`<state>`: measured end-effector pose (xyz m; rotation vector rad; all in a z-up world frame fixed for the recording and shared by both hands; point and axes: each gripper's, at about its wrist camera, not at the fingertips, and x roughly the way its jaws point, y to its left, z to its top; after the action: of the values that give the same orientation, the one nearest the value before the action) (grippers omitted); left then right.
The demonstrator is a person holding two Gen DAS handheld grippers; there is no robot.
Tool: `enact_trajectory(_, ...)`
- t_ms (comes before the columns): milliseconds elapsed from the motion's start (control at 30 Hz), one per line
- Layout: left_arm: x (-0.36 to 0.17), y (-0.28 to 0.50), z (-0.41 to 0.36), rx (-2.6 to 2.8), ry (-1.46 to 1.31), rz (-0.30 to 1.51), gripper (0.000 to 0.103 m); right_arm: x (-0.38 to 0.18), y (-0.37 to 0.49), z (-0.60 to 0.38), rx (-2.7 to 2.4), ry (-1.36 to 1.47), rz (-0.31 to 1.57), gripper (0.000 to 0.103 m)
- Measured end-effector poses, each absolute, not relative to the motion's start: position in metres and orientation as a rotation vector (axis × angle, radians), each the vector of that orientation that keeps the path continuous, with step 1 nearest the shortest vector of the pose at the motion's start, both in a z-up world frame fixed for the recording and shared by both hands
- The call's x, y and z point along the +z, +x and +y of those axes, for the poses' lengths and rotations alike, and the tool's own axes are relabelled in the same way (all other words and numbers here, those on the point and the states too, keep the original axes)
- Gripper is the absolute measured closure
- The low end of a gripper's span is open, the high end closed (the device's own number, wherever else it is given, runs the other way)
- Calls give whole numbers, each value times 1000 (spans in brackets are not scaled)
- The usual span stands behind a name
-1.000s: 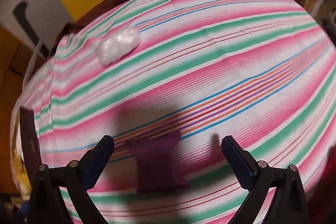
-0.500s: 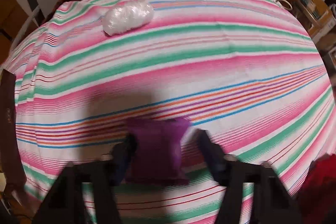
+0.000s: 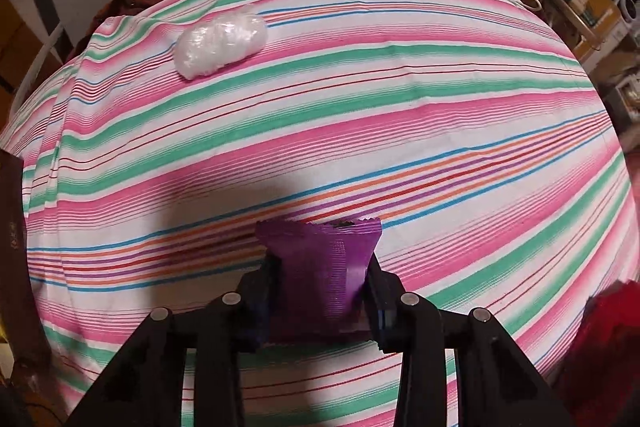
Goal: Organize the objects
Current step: 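Lower the right gripper onto the purple packet and close on it, then grasp the clear plastic bag with the left gripper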
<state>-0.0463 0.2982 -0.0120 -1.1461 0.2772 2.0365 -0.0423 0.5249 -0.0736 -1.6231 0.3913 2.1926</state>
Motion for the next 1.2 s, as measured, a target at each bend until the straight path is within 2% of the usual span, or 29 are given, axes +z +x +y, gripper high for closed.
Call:
enact_trajectory(167, -13, -78, 320, 2041, -1231, 253, 27, -73, -42, 527, 2180, -1627, 382, 65)
enact_trajectory(367, -3, -111, 357, 2003, -1199, 257, 29, -72, -42, 527, 2180, -1634, 381, 64)
enact_trajectory(500, -15, -131, 385, 1948, -1244, 267, 33, -70, -42, 529, 2181, -1636, 393, 64)
enact_trajectory(633, -28, -146, 409, 1939, -1248, 329, 37, -69, -43, 528, 2181, -1638, 386, 64)
enact_trajectory(967, -46, -165, 465, 1857, -1035, 560, 40, -66, -44, 530, 2186, -1641, 408, 63)
enact_trajectory(1100, -57, -175, 482, 1825, -1027, 598, 41, -64, -45, 531, 2185, -1639, 420, 62)
enact_trajectory(1200, -67, -179, 493, 1798, -1031, 626, 47, -63, -47, 532, 2189, -1641, 429, 58)
